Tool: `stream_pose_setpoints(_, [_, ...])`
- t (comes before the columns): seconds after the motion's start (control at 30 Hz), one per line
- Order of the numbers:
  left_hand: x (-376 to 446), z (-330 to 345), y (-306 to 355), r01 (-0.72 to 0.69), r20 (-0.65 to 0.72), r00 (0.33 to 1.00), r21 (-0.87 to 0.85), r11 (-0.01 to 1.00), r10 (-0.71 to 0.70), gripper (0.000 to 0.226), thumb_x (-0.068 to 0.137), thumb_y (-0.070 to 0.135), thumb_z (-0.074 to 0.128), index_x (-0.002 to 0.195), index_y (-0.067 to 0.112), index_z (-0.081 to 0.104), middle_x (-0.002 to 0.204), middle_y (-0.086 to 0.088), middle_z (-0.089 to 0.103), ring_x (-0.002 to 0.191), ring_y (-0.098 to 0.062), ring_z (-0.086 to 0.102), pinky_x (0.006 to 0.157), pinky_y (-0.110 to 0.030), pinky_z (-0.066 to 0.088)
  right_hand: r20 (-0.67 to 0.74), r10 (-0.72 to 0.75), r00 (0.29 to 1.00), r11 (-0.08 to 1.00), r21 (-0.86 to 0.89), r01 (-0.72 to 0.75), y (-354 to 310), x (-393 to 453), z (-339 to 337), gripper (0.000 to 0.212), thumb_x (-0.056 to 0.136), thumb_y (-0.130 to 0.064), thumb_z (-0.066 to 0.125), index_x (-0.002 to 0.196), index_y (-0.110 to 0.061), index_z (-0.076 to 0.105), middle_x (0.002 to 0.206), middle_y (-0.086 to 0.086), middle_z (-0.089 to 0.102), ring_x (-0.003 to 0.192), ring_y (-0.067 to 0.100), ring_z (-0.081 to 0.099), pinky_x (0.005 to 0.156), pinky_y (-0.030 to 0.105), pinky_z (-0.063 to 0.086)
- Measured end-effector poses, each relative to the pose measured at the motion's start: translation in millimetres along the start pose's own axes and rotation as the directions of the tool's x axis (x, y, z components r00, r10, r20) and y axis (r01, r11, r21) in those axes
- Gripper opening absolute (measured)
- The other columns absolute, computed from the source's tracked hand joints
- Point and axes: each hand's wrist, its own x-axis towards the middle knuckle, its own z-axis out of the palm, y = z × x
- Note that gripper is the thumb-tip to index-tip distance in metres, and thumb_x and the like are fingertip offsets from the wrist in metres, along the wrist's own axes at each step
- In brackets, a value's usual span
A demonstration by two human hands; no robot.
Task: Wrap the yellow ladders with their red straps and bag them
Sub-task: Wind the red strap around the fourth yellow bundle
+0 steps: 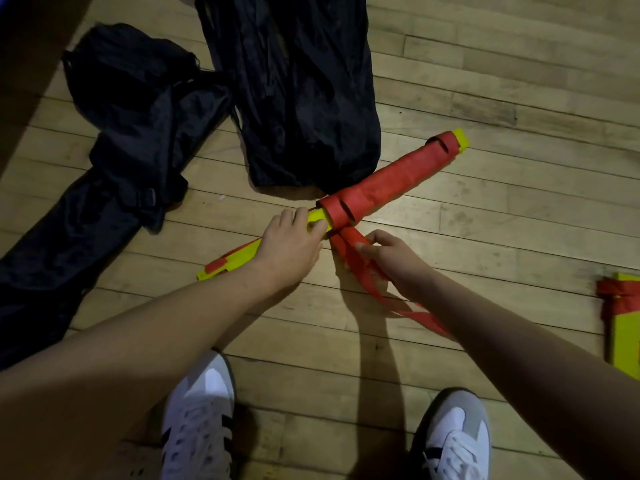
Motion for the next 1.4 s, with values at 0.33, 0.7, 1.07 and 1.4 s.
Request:
stream_pose_setpoints(0.33, [14.2,-21.3,8.6,0.378,0.308,0.905,-0.262,0.888,-0.294,0.076,0.083,0.024,0.072,0.141,0.007,0.026,0.131,-0.016,0.040,0.119,-0.033,0.046,0.098,-0.039,0.036,-0.063,-0.072,0.995,0.985,-0.159,0.061,-0.5,-4.0,2.1,0.009,0.085,-0.005,0.068,0.085,-0.010,0.061,0.070,0.007,0.060,0.055,0.010,0.055,0.054,0.022,0.045])
stream_pose_setpoints(0.7, [-2.2,-7.1,12.7,-0.031,0.109,0.994,0.048,0.998,0.025,0.043,0.093,0.041,0.053,0.121,0.009,0.045,0.115,-0.010,0.050,0.103,-0.024,0.049,0.086,-0.033,0.039,-0.091,0.068,0.993,0.997,-0.037,-0.072,0.8,-10.4,9.2,0.022,0.089,-0.004,0.059,0.068,-0.003,0.066,0.068,0.010,0.066,0.056,0.015,0.054,0.060,0.026,0.045])
stream_pose_setpoints(1.07, [21.1,-14.2,9.0,0.205,0.236,0.956,-0.107,0.973,-0.176,0.046,0.093,0.040,0.055,0.127,0.014,0.038,0.122,-0.010,0.051,0.111,-0.030,0.052,0.080,-0.037,0.045,-0.116,-0.010,0.993,0.995,-0.097,-0.001,-5.0,-9.0,14.5,0.025,0.087,-0.004,0.061,0.063,-0.008,0.058,0.063,0.009,0.060,0.057,0.016,0.054,0.057,0.024,0.043])
stream_pose_setpoints(1.4, [34.2,-14.5,-11.2,0.187,0.163,0.968,0.053,0.981,-0.193,0.032,0.077,0.022,0.071,0.101,0.018,0.051,0.096,-0.008,0.057,0.083,-0.026,0.059,0.063,-0.033,0.046,-0.100,-0.072,0.992,0.994,-0.089,0.063,-33.5,5.4,21.5,0.020,0.091,-0.010,0.061,0.074,-0.001,0.063,0.062,0.008,0.063,0.053,0.015,0.054,0.060,0.023,0.047])
